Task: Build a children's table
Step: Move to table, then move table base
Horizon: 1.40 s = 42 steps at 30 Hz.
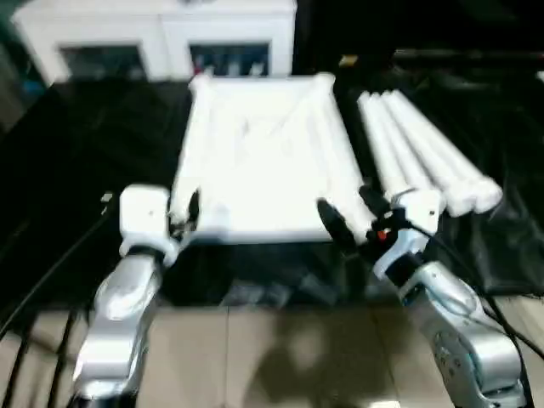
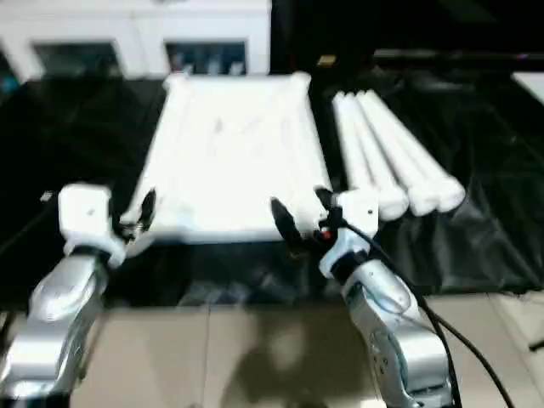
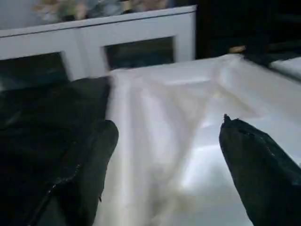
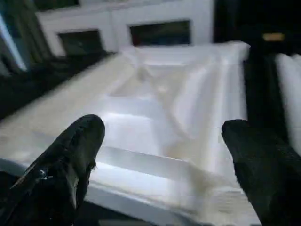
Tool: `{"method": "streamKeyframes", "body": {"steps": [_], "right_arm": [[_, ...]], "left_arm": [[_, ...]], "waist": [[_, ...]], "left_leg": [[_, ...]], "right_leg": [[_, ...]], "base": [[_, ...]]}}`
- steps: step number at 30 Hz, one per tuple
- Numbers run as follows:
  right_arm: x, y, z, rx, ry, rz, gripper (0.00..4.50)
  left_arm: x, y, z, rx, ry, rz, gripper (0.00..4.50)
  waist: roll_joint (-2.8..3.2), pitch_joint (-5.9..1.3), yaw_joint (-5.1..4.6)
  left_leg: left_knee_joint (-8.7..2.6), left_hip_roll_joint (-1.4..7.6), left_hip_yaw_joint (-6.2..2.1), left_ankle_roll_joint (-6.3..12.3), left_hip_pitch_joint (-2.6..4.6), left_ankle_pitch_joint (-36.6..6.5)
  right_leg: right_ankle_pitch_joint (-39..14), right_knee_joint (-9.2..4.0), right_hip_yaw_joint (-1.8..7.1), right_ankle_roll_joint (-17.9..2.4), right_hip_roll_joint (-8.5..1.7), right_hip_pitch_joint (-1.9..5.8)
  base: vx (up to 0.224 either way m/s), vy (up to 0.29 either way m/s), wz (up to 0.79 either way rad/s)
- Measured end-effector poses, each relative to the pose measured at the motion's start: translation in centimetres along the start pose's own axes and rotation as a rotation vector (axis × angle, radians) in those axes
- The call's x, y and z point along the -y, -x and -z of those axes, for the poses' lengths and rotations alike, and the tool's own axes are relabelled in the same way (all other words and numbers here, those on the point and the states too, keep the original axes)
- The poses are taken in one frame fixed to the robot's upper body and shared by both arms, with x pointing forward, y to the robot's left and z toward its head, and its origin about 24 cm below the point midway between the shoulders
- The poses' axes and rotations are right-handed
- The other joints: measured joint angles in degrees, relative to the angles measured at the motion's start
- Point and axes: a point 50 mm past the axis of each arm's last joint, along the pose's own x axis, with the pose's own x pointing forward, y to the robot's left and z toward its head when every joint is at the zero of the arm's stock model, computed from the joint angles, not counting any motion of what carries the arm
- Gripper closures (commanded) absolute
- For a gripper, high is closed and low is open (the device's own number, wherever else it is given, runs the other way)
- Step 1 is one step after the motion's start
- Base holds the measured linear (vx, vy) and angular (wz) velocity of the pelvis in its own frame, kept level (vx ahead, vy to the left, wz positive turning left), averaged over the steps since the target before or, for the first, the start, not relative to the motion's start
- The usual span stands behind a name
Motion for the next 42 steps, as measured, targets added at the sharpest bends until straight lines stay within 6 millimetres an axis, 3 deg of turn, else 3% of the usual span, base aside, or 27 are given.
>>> {"method": "streamKeyframes", "body": {"steps": [1,2,3,5,6,7,8,10,12,13,14,15,16,17,18,19,20,21,24,26,27,31,33,39,42], "right_arm": [[0.2,0.0,0.2,-0.012,0.004,0.019,0.00],[0.3,0.0,0.3,-0.015,0.010,0.029,0.00],[0.3,0.0,0.2,-0.014,0.012,0.032,0.00],[0.3,0.0,0.2,-0.009,0.008,0.045,0.00],[0.2,0.0,0.1,-0.004,0.004,0.050,0.00],[0.2,0.0,0.0,0.002,0.003,0.052,0.00],[0.0,0.0,0.3,-0.004,-0.015,0.053,0.00],[-0.4,0.0,0.3,-0.007,-0.020,0.042,0.00],[-0.2,0.1,0.3,-0.007,-0.017,0.052,0.00],[0.1,0.3,0.3,-0.011,-0.014,0.062,0.00],[0.2,0.5,0.4,-0.015,-0.012,0.069,0.00],[0.5,0.7,0.5,-0.025,-0.006,0.077,0.00],[0.6,0.8,0.5,-0.028,-0.001,0.079,0.00],[0.7,0.9,0.5,-0.030,0.004,0.081,0.00],[0.7,1.0,0.5,-0.033,0.005,0.083,0.00],[0.8,1.0,0.5,-0.033,0.008,0.085,0.00],[0.9,1.0,0.5,-0.035,0.014,0.090,0.00],[0.8,1.0,0.5,-0.037,0.020,0.089,0.00],[0.6,0.8,0.3,-0.044,0.039,0.062,0.00],[0.7,0.6,0.0,-0.039,0.058,0.049,0.00],[0.9,0.6,-0.2,-0.038,0.068,0.044,0.00],[1.9,0.9,-0.5,-0.082,0.140,-0.031,0.00],[2.9,1.2,-0.6,-0.114,0.157,-0.095,0.00],[4.5,2.4,-1.0,-0.204,0.213,-0.255,0.00],[5.4,3.4,-1.2,-0.272,0.253,-0.325,0.00]], "left_arm": [[0.2,0.0,0.1,-0.005,-0.003,0.011,0.52],[0.2,0.0,0.1,-0.002,-0.011,0.016,0.52],[0.1,0.0,0.1,0.001,-0.017,0.019,0.52],[0.1,0.1,0.3,-0.003,-0.013,0.036,0.52],[0.2,0.1,0.5,-0.009,-0.010,0.043,0.52],[0.1,0.1,0.5,-0.008,-0.013,0.050,0.52],[0.0,0.2,0.8,-0.021,-0.020,0.052,0.52],[-0.3,0.3,1.3,-0.039,-0.028,0.051,0.52],[-0.3,0.3,1.3,-0.039,-0.030,0.055,0.52],[-0.1,0.3,1.2,-0.037,-0.024,0.069,0.52],[0.1,0.3,1.2,-0.036,-0.018,0.076,0.52],[0.6,0.2,1.3,-0.037,-0.016,0.099,0.52],[0.8,0.2,1.3,-0.035,-0.013,0.108,0.52],[1.0,0.2,1.3,-0.035,-0.009,0.113,0.52],[1.2,0.2,1.2,-0.029,-0.012,0.118,0.52],[1.2,0.2,1.1,-0.021,-0.020,0.120,0.52],[1.2,0.2,1.1,-0.014,-0.028,0.121,0.52],[1.1,0.2,0.9,-0.006,-0.037,0.122,0.52],[1.0,0.2,0.9,-0.011,-0.029,0.108,0.52],[0.9,0.2,1.0,-0.015,-0.013,0.094,0.52],[0.9,0.2,1.0,-0.021,-0.006,0.089,0.52],[1.7,0.3,1.1,-0.032,-0.031,0.199,0.52],[2.9,0.5,1.3,-0.045,-0.064,0.358,0.52],[6.3,0.3,2.0,-0.109,-0.097,0.716,0.52],[7.9,0.2,2.5,-0.168,-0.143,0.914,0.52]], "waist": [[-0.09,0.08,0.29],[0.27,-0.12,0.42],[0.49,-0.23,0.81],[1.75,-0.38,1.82],[3.33,-0.86,2.25],[4.64,-0.90,2.54],[5.02,-0.93,2.55],[4.86,-1.04,2.60],[4.79,-1.08,2.82],[4.77,-1.16,3.00],[4.71,-1.20,3.27],[4.43,-1.15,4.05],[4.28,-1.10,4.65],[4.00,-0.90,5.11],[3.95,-0.85,5.67],[3.98,-0.89,5.70],[4.22,-1.00,5.04],[4.49,-1.29,4.01],[4.31,-1.22,1.93],[4.18,-1.22,1.13],[3.80,-1.17,0.88],[2.84,-0.86,0.94],[2.59,-0.90,0.96],[2.50,-0.92,1.10],[2.83,-1.03,1.08]], "left_leg": [[2.22,-0.03,-0.66,-0.04,-0.86,0.0],[3.62,-0.13,-1.29,-0.67,-1.95,0.4],[3.92,0.28,-2.19,-1.84,-3.67,1.0],[2.79,1.84,-3.35,-3.89,-6.81,3.0],[-1.15,3.64,-3.82,-4.77,-8.80,5.8],[-2.82,5.32,-3.92,-5.20,-9.96,10.9],[-2.20,5.66,-3.88,-4.92,-10.18,10.6],[-2.24,4.64,-3.74,-4.42,-10.18,10.2],[-2.44,3.80,-3.73,-4.41,-10.11,10.2],[-2.77,3.72,-3.45,-4.37,-10.15,10.4],[-3.16,4.20,-2.33,-4.48,-9.96,10.6],[-3.84,4.73,-0.41,-4.84,-9.45,10.5],[-4.08,4.99,0.62,-5.20,-9.14,10.4],[-3.98,5.14,1.11,-5.17,-8.93,10.2],[-3.23,5.16,0.82,-5.09,-8.52,9.5],[-2.77,5.11,0.67,-4.82,-8.42,9.1],[-2.80,4.68,0.13,-4.04,-8.79,9.0],[-2.98,4.38,0.30,-3.51,-8.68,9.1],[-3.00,4.12,0.34,-2.74,-9.05,9.3],[-3.00,3.88,0.46,-2.77,-9.05,9.3],[-3.01,3.79,0.83,-2.77,-8.98,9.3],[-3.23,3.85,1.07,-2.79,-9.01,9.3],[-3.56,3.96,1.13,-2.89,-8.98,9.4],[-3.99,4.44,1.60,-2.99,-8.94,9.5],[-4.00,4.55,1.62,-3.03,-8.91,9.5]], "right_leg": [[-0.4,-0.66,0.02,-0.2,0.40,1.00],[-0.6,-1.13,0.01,-0.6,0.56,2.05],[-1.1,-1.61,0.00,-0.8,1.10,3.20],[-2.0,-2.10,-0.85,-0.9,1.99,4.78],[-2.6,-1.96,-1.79,-0.7,2.95,5.06],[-3.4,-1.36,-2.51,-0.3,3.75,5.21],[-3.9,-0.19,-2.98,0.1,3.32,4.66],[-3.9,0.77,-2.74,0.4,1.83,3.77],[-3.4,-0.39,-1.56,2.5,0.62,3.43],[-3.1,-0.59,-1.76,3.1,0.24,3.63],[-3.0,-0.64,-1.35,3.2,0.23,3.42],[-3.0,-0.62,-0.07,3.1,0.31,3.11],[-2.8,-0.71,1.20,3.2,0.60,2.80],[-2.6,-0.77,2.77,3.5,1.02,2.69],[-2.4,-0.82,4.47,4.1,1.59,2.70],[-2.1,-0.90,5.53,4.5,1.83,2.71],[-1.8,-1.28,4.94,4.7,1.27,2.75],[-1.4,-1.99,4.27,4.0,0.60,2.69],[-0.2,-3.42,1.15,1.1,-1.10,2.83],[0.0,-3.88,0.28,1.1,-2.24,3.09],[0.3,-3.93,-0.22,1.7,-2.97,3.09],[0.1,-3.95,-0.53,4.0,-3.62,2.79],[0.1,-3.95,-0.66,4.0,-3.62,2.68],[0.2,-3.67,-0.90,4.0,-3.64,2.66],[0.9,-3.68,-1.26,3.8,-3.77,2.66]], "base": [[0.238,-0.038,0.05],[0.238,-0.038,0.05],[0.192,-0.045,0.08],[0.186,0.010,0.08],[0.182,0.062,0.01],[0.148,0.118,0.00],[0.148,0.118,0.00],[0.116,0.104,0.00],[0.083,0.072,0.00],[0.000,0.000,0.00],[0.000,0.000,0.00],[-0.026,0.018,-0.22],[-0.052,0.043,-0.47],[-0.052,0.043,-0.47],[-0.050,0.089,-0.66],[-0.034,0.139,-0.56],[-0.034,0.139,-0.56],[-0.026,0.151,-0.17],[-0.043,0.148,0.03],[-0.053,0.106,0.03],[-0.052,0.063,0.02],[-0.027,0.011,-0.01],[0.000,0.000,0.00],[0.000,0.000,0.00],[0.000,0.000,0.00]]}}
